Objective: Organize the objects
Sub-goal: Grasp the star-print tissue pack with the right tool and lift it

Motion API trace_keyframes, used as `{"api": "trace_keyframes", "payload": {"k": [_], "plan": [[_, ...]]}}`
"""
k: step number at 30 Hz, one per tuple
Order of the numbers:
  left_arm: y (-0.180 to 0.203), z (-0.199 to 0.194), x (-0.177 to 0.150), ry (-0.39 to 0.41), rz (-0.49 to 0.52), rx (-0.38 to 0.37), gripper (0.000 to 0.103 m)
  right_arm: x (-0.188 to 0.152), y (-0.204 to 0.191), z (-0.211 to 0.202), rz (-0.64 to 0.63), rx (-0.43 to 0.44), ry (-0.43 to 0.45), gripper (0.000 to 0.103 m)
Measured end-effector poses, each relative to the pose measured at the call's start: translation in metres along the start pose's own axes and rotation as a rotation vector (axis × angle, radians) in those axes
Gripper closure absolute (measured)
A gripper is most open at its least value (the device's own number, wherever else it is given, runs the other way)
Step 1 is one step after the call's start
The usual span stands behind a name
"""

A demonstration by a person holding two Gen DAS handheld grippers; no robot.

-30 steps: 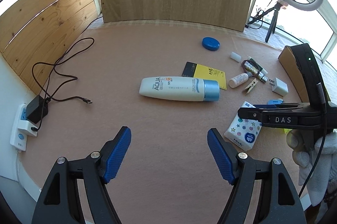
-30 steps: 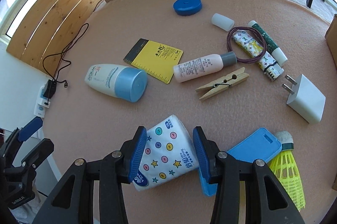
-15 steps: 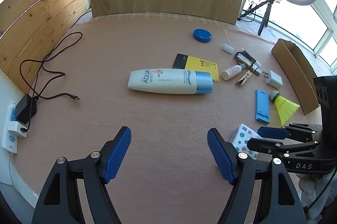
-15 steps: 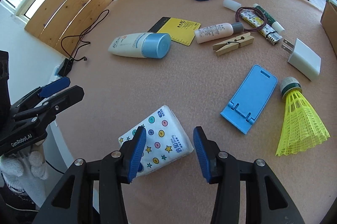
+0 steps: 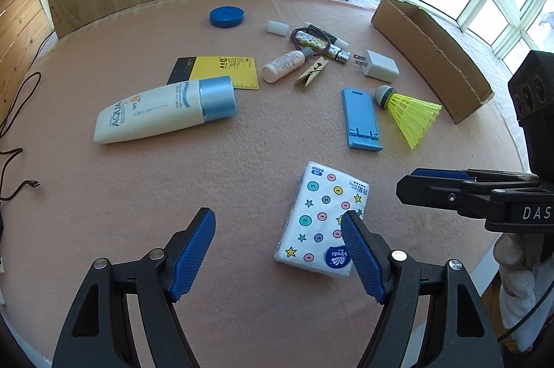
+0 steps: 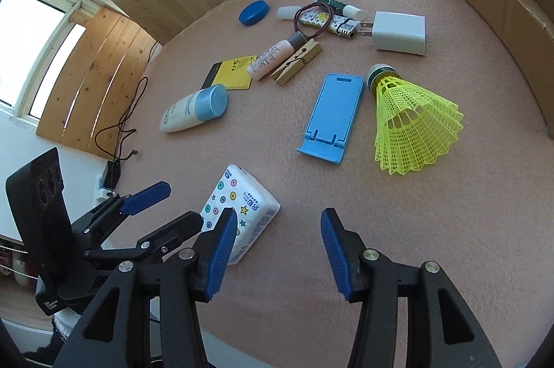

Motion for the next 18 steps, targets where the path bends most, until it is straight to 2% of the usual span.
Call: {"api": "trace_keyframes", "payload": {"k": [5, 15, 18], "plan": [[0.005, 0.007, -0.001, -0.043, 0.028, -0.072, 0.025, -0.006, -0.006, 0.01, 0.042, 0.015, -0.011, 0.056], [0.007, 0.031, -0.006, -0.12, 0.071, -0.051, 0.024, -0.011, -0.016, 0.027, 0.058, 0.005, -0.033, 0.058], [0.003, 0.035, -0.006, -0.126, 0.05, -0.053, 0.019, -0.011, -0.014, 0.028, 0.076, 0.014, -0.032, 0.059]]}}
Point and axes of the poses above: each gripper's, at about its wrist camera, not at the fingertips, and z roughly the way its jaws point, y to its right, x to its top, the point moved 4 cm from there along z, roughly the way its jaws point, and after that the axes turned 10 degrees about -z, right-handed, at the moved point
